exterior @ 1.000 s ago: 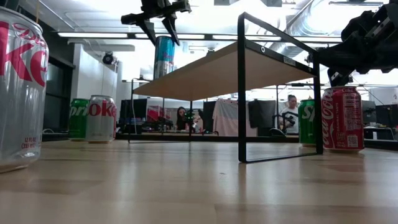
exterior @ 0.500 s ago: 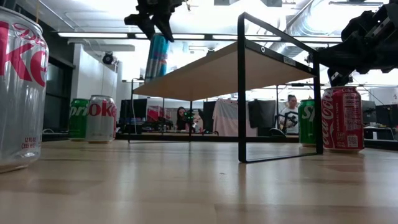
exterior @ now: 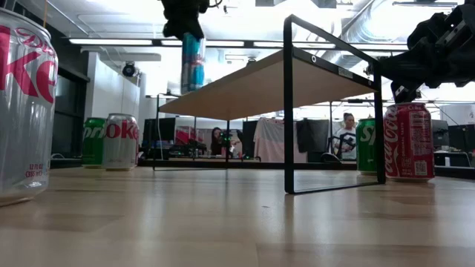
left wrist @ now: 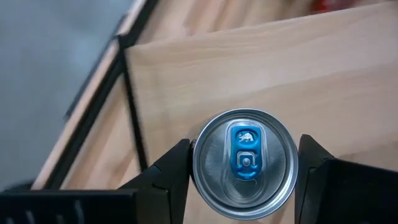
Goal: Place canned beverage on shelf
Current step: Put the top left blue soda can on the shelf
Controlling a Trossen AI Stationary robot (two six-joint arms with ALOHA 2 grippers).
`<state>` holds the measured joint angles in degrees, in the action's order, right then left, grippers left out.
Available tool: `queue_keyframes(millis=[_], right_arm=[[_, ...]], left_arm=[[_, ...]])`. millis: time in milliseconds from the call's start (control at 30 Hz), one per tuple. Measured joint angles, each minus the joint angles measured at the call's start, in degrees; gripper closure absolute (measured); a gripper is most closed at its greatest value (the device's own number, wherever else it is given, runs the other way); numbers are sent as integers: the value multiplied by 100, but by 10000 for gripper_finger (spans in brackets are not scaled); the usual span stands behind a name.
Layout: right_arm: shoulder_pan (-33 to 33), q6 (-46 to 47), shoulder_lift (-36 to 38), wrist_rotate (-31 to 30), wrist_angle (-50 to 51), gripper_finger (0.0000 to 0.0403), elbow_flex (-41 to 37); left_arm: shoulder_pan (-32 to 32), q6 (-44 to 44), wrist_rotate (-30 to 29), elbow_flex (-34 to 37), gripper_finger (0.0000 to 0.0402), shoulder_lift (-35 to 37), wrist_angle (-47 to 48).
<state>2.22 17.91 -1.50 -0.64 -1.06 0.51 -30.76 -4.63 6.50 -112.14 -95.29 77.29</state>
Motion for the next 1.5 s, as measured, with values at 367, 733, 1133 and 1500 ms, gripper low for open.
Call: queue_keyframes(millis=[367,733,1133,1500], right_arm=[[1,-1,2,0,0,402,0],[2,0,1,0,0,402,0],[0,0,0,0,0,402,0],[1,0,1,0,0,402,0]], left_arm=[[-613,-1224,866,0,275,7,549],[-689,-2097,848,0,275,-9,705],[-872,-2356,883,0,275,-13,554],[-859,-2371,805,-2,275,-250,603]])
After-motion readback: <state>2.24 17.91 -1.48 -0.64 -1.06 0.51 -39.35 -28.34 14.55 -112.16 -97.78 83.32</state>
